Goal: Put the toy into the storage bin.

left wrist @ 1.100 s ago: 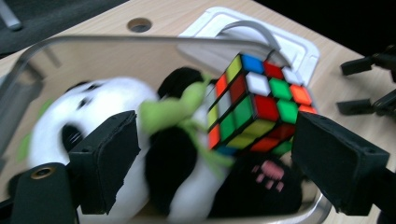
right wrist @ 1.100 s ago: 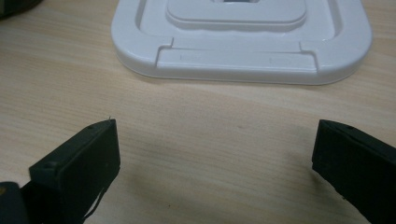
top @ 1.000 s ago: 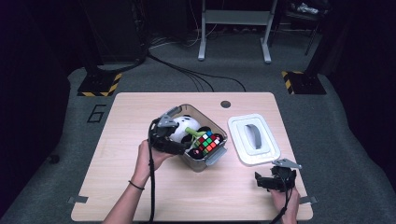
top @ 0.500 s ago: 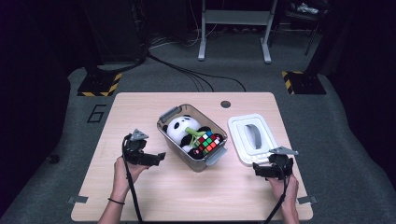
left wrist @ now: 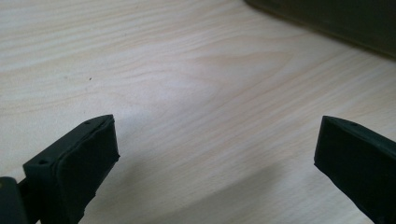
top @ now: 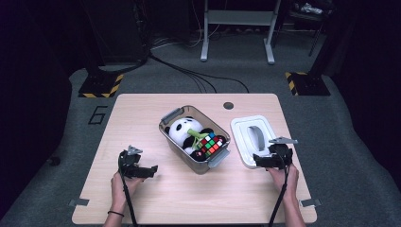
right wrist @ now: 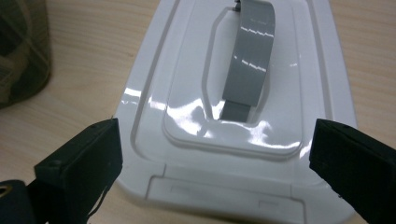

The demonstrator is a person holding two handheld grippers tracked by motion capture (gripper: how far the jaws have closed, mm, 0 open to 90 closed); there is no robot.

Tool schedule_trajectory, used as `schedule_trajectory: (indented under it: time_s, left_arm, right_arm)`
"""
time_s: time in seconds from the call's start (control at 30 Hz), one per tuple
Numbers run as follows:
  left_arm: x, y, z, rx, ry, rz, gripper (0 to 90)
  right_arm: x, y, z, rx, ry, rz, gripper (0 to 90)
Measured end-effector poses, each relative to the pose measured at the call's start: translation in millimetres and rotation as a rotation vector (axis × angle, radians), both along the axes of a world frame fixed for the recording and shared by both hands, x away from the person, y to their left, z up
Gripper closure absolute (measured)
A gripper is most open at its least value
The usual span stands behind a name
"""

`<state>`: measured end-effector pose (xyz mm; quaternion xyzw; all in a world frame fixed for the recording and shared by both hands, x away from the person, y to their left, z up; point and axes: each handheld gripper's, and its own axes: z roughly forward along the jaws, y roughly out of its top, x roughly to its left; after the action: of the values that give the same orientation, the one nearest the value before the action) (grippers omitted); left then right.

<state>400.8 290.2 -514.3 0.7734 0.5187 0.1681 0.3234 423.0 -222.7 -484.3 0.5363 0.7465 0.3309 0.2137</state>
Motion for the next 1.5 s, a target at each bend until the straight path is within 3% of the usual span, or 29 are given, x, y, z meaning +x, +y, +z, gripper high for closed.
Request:
schedule_trajectory:
  time_s: [0.13, 0.23, 0.5, 0.57, 0.67, 0.8, 0.93, 0.97, 1.03, 1.1, 1.5]
  left_arm:
    - [1.0, 3.1, -7.7, 0.002, -0.008, 0.018, 0.0]
    - [0.6, 2.5, -11.5, 0.014, -0.037, 0.031, 0.0]
    - [-2.1, 3.1, -16.9, 0.040, -0.091, 0.019, 0.0]
    - [-2.0, 3.9, -16.5, 0.046, -0.087, 0.008, 0.0]
    - [-1.9, 4.5, -15.9, 0.051, -0.080, -0.001, 0.0]
    - [-2.4, 3.7, -16.5, 0.046, -0.084, 0.003, 0.0]
    - [-2.4, 3.8, -16.2, 0.046, -0.081, -0.011, 0.0]
    - [-2.3, 3.4, -15.9, 0.044, -0.080, -0.038, 0.0]
    - [-2.4, 2.6, -16.0, 0.051, -0.082, -0.043, 0.0]
    - [-2.5, 2.5, -16.1, 0.043, -0.082, -0.040, 0.0]
    - [-2.5, 2.5, -16.1, 0.045, -0.083, -0.039, 0.0]
  right_arm:
    - [13.1, 1.1, 1.5, -0.005, 0.005, 0.002, 3.1]
    - [23.1, 2.3, 1.2, -0.007, 0.020, -0.002, 3.8]
    - [47.4, 3.7, 6.1, -0.005, 0.022, -0.004, 8.4]
    - [59.0, 3.1, 3.5, 0.006, 0.045, -0.013, 13.9]
    - [66.1, 5.2, -0.8, -0.011, 0.050, -0.020, 19.5]
    - [76.7, 6.3, -7.3, 0.011, 0.084, -0.020, 30.0]
    - [81.3, 7.7, -9.5, 0.008, 0.103, -0.033, 39.6]
    - [83.1, 7.5, -11.3, -0.001, 0.107, -0.042, 49.5]
    - [84.3, 6.7, -13.1, -0.019, 0.099, -0.043, 59.2]
    - [85.0, 5.8, -14.0, -0.021, 0.087, -0.047, 63.3]
    - [77.6, -2.2, -4.3, -0.006, 0.067, -0.057, 66.4]
